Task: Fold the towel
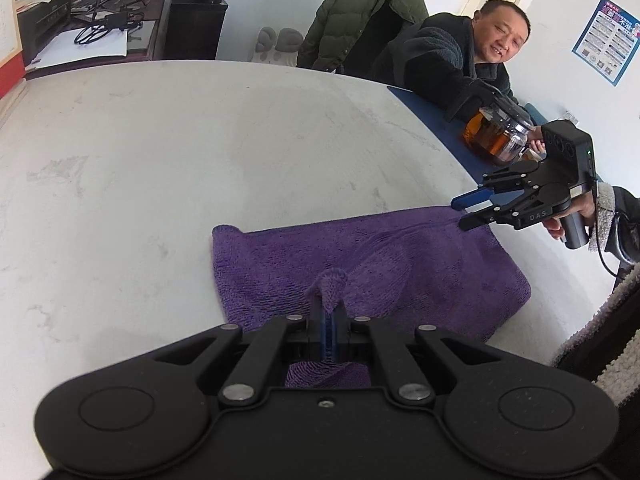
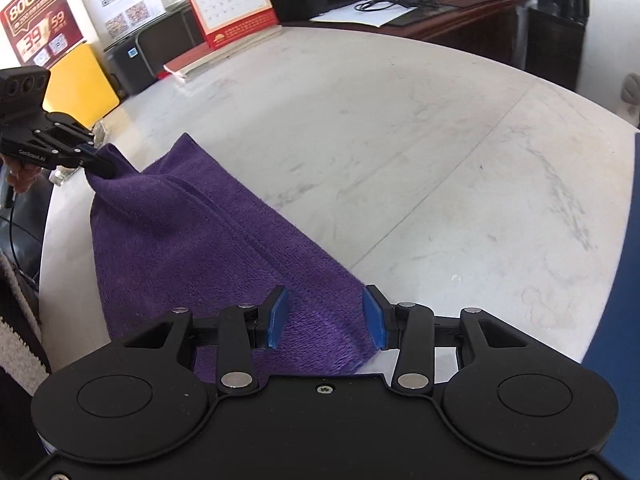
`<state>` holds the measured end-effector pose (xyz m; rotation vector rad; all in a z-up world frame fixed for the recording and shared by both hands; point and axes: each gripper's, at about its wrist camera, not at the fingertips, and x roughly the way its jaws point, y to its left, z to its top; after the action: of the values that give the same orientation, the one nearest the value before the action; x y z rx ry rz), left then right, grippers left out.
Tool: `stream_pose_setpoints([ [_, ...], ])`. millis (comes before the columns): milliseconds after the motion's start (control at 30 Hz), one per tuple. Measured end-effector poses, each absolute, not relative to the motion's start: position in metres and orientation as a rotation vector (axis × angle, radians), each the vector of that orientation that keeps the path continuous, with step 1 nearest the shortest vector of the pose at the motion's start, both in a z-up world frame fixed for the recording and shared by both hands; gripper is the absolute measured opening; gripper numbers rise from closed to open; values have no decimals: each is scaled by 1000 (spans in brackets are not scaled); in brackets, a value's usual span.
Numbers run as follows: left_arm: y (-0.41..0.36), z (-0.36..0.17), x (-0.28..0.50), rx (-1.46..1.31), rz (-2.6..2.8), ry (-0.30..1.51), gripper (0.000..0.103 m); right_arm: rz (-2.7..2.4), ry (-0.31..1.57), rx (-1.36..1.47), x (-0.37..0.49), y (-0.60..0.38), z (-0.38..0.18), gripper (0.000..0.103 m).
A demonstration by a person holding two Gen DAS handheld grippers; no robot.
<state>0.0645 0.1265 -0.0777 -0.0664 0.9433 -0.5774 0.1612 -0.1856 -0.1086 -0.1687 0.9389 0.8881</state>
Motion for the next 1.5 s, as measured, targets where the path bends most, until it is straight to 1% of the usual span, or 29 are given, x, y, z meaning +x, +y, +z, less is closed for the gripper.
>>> stream_pose_setpoints([
  [267, 126, -86, 74, -64, -555, 981, 2, 979, 934, -245, 147, -196, -99, 40],
  [367, 125, -87, 76, -62, -555, 989, 3, 993, 901, -278, 140, -195, -94, 39],
  [500, 124, -90, 76, -61, -549, 1000, 3, 969, 920, -278, 142, -196, -101, 40],
  [533, 124, -90, 77, -61, -549, 1002, 3, 972, 919, -285, 141, -194, -102, 39],
  [567, 124, -91, 77, -61, -549, 1005, 3, 984, 910, -294, 138, -193, -101, 30],
  [633, 124, -91, 78, -63, -548, 1007, 3, 1013, 880, -314, 131, -192, -96, 26],
  [867, 123, -93, 81, -62, -543, 1021, 3, 1029, 855, -359, 119, -187, -91, 25],
  [1233, 119, -95, 83, -64, -543, 1028, 3, 948, 905, -232, 138, -200, -104, 26],
  [1267, 119, -95, 83, -64, -544, 1027, 3, 944, 906, -238, 137, -200, -103, 21],
  [1333, 118, -96, 83, -61, -544, 1025, 3, 940, 908, -262, 135, -199, -102, 9],
  [1400, 117, -97, 84, -62, -546, 1022, 3, 941, 913, -278, 133, -198, -102, 6],
  [1500, 116, -99, 84, -56, -539, 1016, 3, 929, 911, -304, 130, -194, -101, 5],
])
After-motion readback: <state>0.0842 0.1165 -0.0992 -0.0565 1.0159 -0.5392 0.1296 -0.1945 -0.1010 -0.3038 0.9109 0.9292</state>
